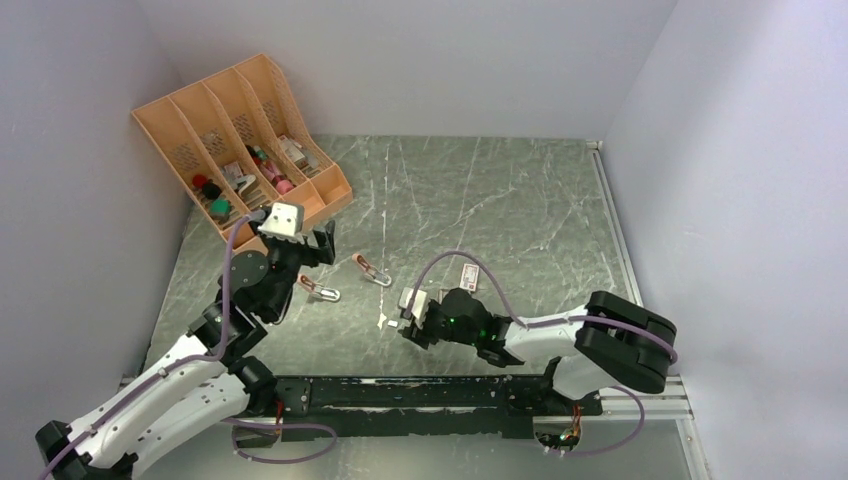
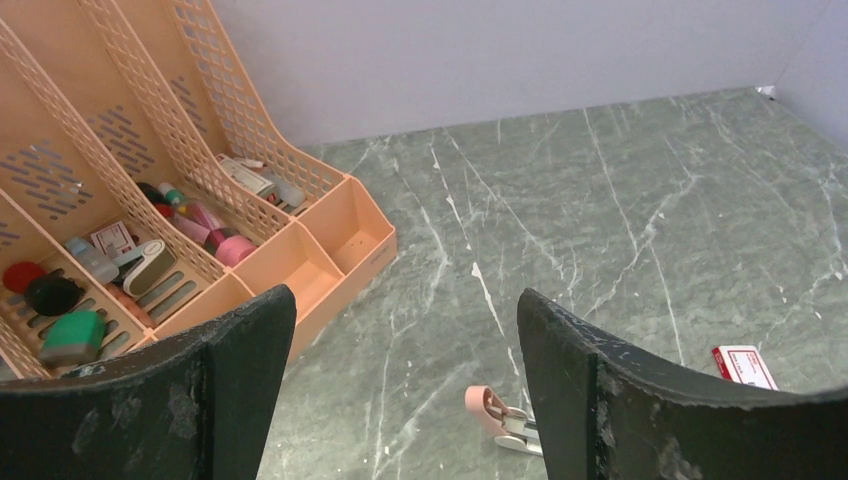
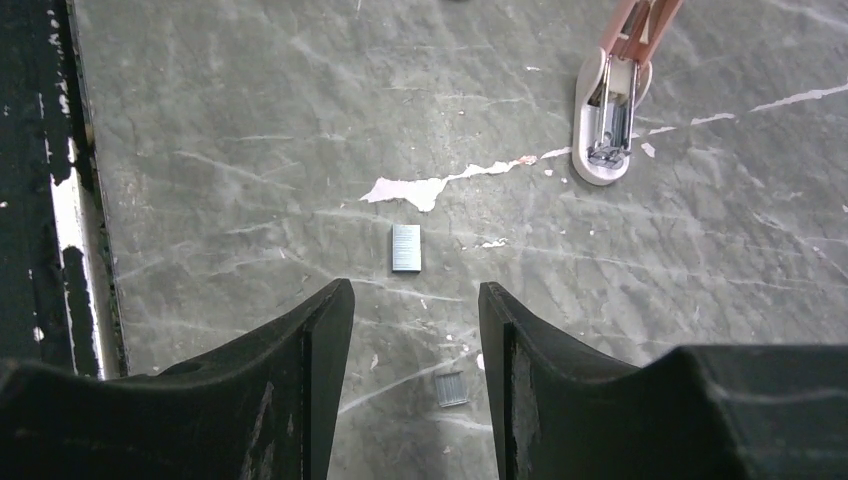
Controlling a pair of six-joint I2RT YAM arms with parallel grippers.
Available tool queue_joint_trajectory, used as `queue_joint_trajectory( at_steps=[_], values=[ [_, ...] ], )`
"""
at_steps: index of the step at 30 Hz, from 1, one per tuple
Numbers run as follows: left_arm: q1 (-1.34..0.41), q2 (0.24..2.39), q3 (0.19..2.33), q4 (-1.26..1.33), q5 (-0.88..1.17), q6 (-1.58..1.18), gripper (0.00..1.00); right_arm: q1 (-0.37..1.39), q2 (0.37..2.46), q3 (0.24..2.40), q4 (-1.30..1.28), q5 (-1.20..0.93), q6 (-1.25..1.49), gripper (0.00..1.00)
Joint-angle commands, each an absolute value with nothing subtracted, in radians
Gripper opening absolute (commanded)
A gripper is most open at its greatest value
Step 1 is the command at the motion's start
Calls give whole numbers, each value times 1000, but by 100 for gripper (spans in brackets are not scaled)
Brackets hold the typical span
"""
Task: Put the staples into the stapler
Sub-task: Place the staple at the center of the board, then pick up the staple from the center of the board.
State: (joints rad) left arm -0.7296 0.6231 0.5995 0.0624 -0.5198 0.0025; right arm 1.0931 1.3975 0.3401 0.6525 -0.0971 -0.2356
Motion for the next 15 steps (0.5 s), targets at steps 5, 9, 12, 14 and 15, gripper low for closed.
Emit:
queue_joint_trajectory(
  at_steps=[5, 9, 12, 14, 15],
  values=[
    [-722, 646, 633, 50, -482, 14, 86, 1093, 1492, 291, 914, -160, -319, 54],
    [-722, 653, 629, 34, -512, 14, 86, 1092, 1555, 273, 981, -186, -319, 53],
    [-724, 651, 625, 38, -513, 20, 85, 1091, 1609, 252, 1062, -189, -298, 53],
    [-723, 648, 619, 36, -501, 29, 85, 1083, 1643, 247, 1098, -198, -293, 53],
    [-724, 645, 616, 37, -496, 32, 85, 1079, 1655, 247, 1107, -206, -292, 53]
  ],
)
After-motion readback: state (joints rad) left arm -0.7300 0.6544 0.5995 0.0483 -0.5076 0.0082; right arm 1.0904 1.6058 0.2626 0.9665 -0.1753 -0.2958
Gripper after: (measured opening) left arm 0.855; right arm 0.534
